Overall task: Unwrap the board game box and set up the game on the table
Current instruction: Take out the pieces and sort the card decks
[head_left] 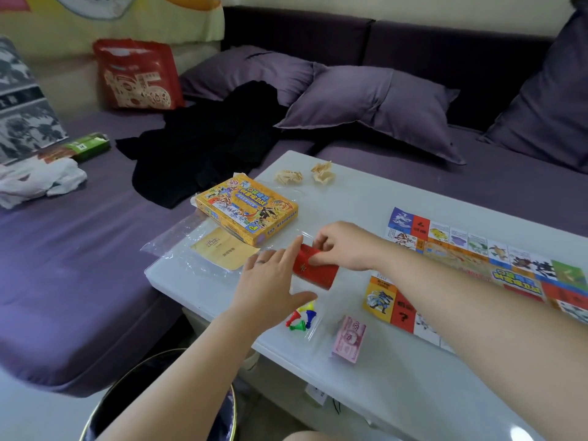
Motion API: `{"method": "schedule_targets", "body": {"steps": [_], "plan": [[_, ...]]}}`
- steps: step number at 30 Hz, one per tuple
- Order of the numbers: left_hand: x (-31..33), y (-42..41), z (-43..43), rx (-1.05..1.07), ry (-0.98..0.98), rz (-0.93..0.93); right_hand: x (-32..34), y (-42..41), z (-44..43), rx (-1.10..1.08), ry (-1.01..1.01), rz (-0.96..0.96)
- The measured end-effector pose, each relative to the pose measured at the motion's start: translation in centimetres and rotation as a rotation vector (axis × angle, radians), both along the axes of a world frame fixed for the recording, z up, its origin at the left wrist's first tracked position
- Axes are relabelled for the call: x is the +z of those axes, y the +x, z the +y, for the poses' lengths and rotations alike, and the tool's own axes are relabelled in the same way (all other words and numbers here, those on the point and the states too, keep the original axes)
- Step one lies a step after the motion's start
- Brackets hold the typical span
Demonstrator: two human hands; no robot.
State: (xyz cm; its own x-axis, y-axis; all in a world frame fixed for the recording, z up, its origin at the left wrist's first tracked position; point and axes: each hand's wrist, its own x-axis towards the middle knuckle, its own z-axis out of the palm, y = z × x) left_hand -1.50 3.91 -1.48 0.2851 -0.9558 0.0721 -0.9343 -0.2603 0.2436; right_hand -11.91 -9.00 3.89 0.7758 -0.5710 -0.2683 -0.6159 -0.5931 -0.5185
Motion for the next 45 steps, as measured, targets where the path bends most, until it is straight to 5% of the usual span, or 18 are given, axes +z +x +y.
{"method": "schedule_targets", "body": {"steps": [5, 9, 14, 19, 27, 36, 45], "plan": [[4.6, -2.2, 0.1, -0.023, -0.18, 0.694, 5.2, -3.9, 1.1, 0.104, -0.016, -0.142], [6.7, -4.4, 0.3, -0.03, -0.184, 0.974, 7.3, -7.4, 2.3, 0.106, -0.121, -0.183], [5.0, -9.4, -0.3, 0.311, -0.388, 1.405, 5.1, -11.1, 5.4, -0.156, -0.129, -0.102], [3.2, -14.0, -0.1, 0.455, -0.329, 1.493, 1.8, -12.9, 7.5, -0.21, -0.217, -0.054], [3.6, -15.4, 0.7, 0.348, -0.143, 1.414, 0.5, -15.2, 7.9, -0.229, -0.171, -0.172], [4.4, -13.6, 1.2, 0.051, 0.2, 2.11, 1.7, -16.6, 7.6, -0.111, -0.135, -0.361], [3.8, -14.2, 1.4, -0.031, 0.067, 2.136, 1.8, -17.1, 7.8, -0.172, -0.174, -0.449]]}}
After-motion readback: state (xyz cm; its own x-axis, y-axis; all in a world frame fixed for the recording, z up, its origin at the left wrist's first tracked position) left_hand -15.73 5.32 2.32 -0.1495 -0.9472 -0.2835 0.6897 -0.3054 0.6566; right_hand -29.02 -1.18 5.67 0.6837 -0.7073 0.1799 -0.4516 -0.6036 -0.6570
